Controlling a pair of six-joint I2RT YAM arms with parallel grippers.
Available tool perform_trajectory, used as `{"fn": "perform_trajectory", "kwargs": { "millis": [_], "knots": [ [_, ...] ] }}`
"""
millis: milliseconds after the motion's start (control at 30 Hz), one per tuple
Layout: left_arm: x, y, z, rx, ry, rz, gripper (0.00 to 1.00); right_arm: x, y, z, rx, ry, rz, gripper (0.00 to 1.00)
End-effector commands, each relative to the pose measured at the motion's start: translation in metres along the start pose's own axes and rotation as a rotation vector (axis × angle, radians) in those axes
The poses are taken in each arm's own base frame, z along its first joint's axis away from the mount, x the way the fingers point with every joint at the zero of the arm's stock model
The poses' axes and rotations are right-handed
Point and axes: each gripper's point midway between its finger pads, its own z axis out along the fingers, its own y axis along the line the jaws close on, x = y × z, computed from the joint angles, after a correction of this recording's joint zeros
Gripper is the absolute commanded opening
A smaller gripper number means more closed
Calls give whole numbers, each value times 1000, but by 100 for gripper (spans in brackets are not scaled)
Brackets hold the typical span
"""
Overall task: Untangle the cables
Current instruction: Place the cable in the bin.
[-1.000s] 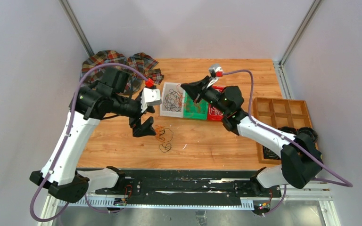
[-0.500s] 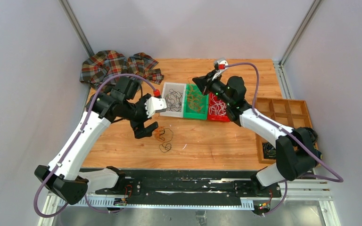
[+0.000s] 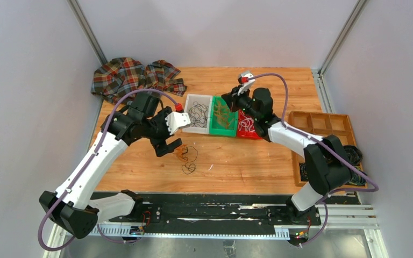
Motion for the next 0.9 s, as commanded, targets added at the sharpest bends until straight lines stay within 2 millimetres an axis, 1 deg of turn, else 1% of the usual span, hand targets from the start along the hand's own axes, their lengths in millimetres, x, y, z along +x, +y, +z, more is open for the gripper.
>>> {"fn": "perform_trajectory", "kwargs": {
  "millis": [0, 67, 100, 133, 200, 267, 300, 333, 433, 533, 567, 667, 733, 767, 867],
  "knots": [
    [-8, 19, 0, -93, -33, -1, 98, 17, -35, 5, 106, 54, -57, 1],
    [-7, 25, 1, -125, -33, -5, 98, 34, -46, 6, 160, 115, -55, 1],
    [-6, 28, 2, -136, -29, -10, 98, 41, -51, 7, 182, 146, -54, 2],
    [-5, 31, 2, -152, -25, -14, 98, 47, -53, 7, 190, 172, -55, 5],
    [-1, 34, 7, -155, -9, -18, 98, 54, -51, 6, 191, 208, -72, 18],
    [4, 39, 12, -155, 8, -28, 98, 49, -47, 7, 193, 220, -116, 30],
    [7, 41, 15, -151, 15, -33, 98, 47, -45, 7, 202, 230, -140, 34],
    [9, 44, 19, -148, 18, -41, 98, 44, -42, 7, 204, 241, -154, 37],
    [15, 51, 31, -128, 22, -58, 98, 31, -40, 6, 230, 247, -156, 46],
    [21, 50, 45, -77, 25, -64, 99, 20, -42, 0, 276, 253, -158, 50],
    [24, 48, 52, -51, 30, -66, 100, 16, -39, -2, 280, 247, -156, 50],
    [33, 37, 72, 42, 42, -58, 95, 3, -23, -10, 247, 202, -134, 50],
    [38, 32, 85, 95, 56, -58, 92, 1, -8, -17, 213, 177, -115, 50],
    [43, 32, 94, 115, 74, -71, 89, -3, 0, -22, 194, 157, -107, 50],
    [50, 34, 112, 148, 100, -102, 81, -1, 26, -38, 125, 116, -65, 48]
  ]
}}
